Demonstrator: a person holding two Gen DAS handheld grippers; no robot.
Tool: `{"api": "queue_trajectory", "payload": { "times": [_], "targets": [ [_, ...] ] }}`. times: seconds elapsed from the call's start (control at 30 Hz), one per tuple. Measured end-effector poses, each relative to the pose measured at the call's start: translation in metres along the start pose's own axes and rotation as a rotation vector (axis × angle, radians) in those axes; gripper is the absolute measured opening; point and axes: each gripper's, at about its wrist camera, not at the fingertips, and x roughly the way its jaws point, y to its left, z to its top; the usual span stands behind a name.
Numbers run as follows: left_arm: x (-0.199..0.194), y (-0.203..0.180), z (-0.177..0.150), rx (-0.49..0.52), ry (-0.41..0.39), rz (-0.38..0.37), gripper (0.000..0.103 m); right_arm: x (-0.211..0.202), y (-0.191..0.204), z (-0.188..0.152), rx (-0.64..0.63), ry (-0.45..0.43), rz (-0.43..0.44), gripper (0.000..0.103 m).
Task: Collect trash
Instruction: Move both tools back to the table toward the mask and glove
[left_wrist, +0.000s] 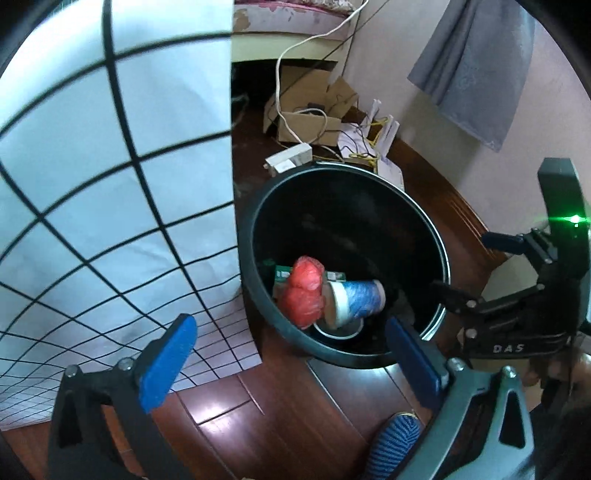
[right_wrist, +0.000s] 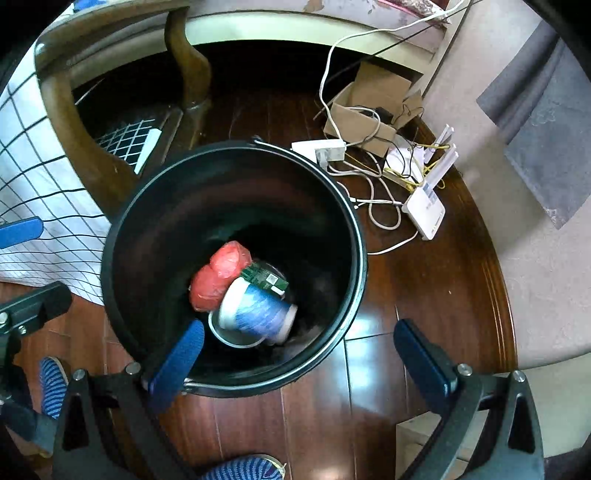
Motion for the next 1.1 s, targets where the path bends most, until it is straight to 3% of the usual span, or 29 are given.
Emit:
{"api": "queue_trajectory", "payload": {
  "times": [0.63,1.1],
  "targets": [
    [-0.064,0.022,-0.016,-0.008,-0.092,0.070,0.102,-0.070,0.023,0.014,0.009,-0.131,0.032,0.103],
    [-0.138,0.074,-0.028,-0.138,-0.231,0.135,0.102,-0.137,0.074,0.045,-0.056,-0.274,0.109,0.103]
  ]
}}
